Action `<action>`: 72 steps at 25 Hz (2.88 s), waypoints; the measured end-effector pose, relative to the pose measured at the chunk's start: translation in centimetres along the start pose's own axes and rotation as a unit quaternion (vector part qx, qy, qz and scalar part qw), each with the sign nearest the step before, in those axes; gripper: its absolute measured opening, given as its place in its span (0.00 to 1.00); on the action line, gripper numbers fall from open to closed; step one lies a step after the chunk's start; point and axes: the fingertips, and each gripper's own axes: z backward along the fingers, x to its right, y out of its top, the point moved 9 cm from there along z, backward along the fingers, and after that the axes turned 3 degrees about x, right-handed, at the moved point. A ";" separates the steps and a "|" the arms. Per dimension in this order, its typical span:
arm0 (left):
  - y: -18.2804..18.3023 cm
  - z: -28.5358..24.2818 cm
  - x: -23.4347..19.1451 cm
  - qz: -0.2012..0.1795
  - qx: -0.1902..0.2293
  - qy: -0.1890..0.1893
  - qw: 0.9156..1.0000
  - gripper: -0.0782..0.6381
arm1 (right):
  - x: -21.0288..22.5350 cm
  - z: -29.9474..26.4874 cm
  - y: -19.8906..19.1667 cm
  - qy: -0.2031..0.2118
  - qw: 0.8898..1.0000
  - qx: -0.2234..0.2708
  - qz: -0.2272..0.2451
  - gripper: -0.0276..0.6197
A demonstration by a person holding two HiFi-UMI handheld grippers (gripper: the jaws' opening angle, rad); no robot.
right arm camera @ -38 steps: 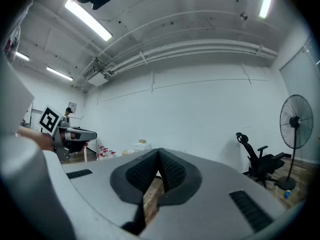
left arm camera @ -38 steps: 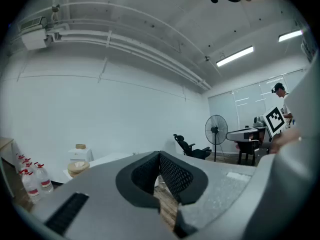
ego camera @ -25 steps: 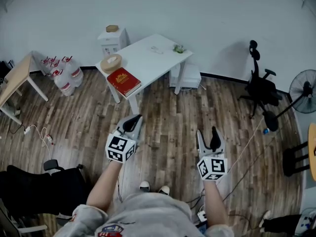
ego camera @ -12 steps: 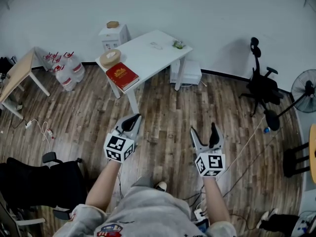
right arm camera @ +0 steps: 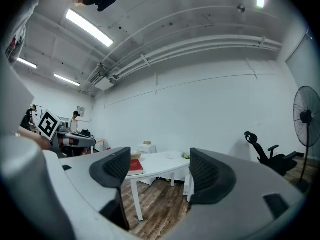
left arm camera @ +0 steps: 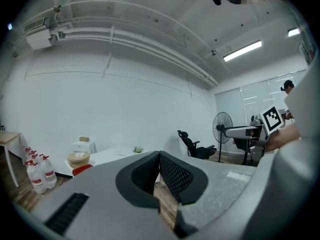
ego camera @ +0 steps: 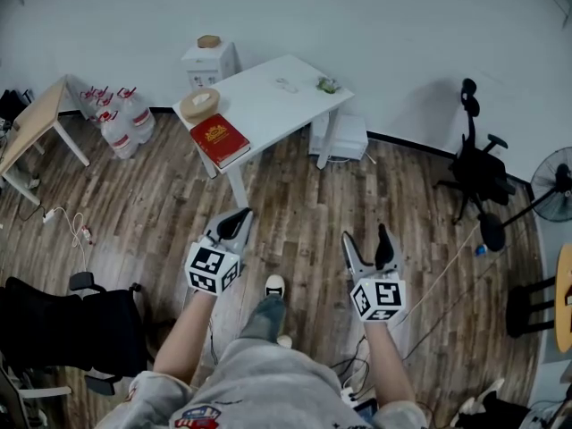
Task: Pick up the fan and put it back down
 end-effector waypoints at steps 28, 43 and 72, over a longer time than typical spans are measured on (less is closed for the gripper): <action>0.8 -30.1 -21.4 0.003 -0.009 0.000 1.000 0.12 | 9.4 -36.4 -1.5 0.019 1.000 -0.006 -0.012 0.56; 0.0 -38.7 -30.4 0.009 -0.016 0.089 0.996 0.12 | 14.0 -56.2 -3.7 0.101 0.994 -0.008 -0.033 0.55; 3.2 -68.8 -45.2 0.036 -0.053 0.325 0.944 0.12 | 24.2 -102.9 -5.4 0.366 0.927 -0.064 -0.053 0.55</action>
